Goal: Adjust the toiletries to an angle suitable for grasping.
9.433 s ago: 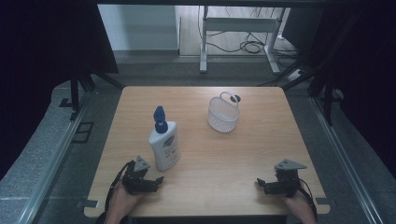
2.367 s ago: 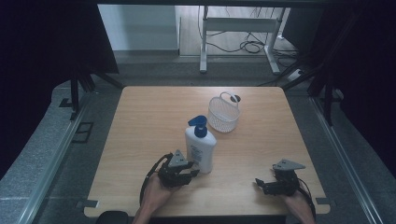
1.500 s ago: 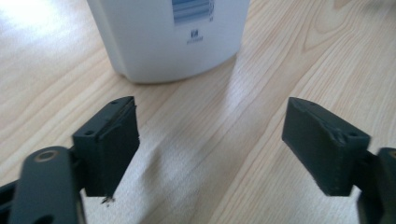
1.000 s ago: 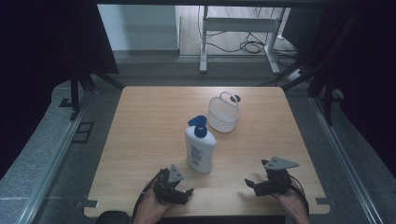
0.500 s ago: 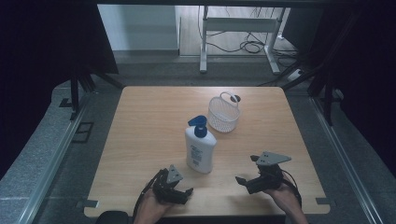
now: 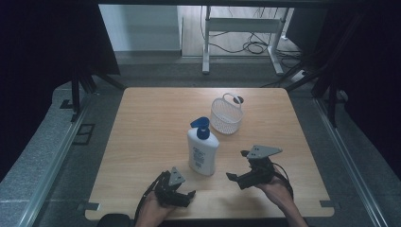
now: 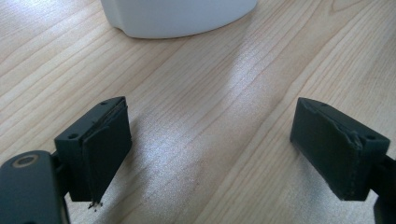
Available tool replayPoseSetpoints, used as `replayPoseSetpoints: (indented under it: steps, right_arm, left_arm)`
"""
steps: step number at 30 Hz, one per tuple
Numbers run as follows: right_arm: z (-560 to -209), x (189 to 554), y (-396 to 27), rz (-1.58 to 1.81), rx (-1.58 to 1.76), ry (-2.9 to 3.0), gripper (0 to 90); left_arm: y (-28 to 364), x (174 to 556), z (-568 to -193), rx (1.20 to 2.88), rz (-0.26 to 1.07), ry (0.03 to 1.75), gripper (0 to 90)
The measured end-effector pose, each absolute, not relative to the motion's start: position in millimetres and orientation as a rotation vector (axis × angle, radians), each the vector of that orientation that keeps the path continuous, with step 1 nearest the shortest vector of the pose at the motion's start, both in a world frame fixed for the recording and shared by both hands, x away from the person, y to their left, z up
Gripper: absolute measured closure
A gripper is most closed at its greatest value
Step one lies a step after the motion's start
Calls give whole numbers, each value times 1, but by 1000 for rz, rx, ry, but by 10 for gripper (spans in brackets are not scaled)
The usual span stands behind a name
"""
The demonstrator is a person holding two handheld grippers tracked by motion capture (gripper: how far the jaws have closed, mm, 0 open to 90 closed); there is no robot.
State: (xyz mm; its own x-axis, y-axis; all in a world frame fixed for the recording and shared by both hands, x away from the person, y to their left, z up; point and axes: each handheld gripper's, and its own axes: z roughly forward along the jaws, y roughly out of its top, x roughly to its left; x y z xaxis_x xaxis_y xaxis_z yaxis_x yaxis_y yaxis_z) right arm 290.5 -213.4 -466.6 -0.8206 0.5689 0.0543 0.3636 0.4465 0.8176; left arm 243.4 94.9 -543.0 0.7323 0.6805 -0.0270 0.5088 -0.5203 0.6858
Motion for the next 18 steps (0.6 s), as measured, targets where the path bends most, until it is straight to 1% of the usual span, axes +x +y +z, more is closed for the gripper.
replayPoseSetpoints:
  steps: [18]
  right_arm:
    - [-448,308,-171,1307,716,2495,7]
  left_arm:
    - [94,243,-543,2235,322,900,119]
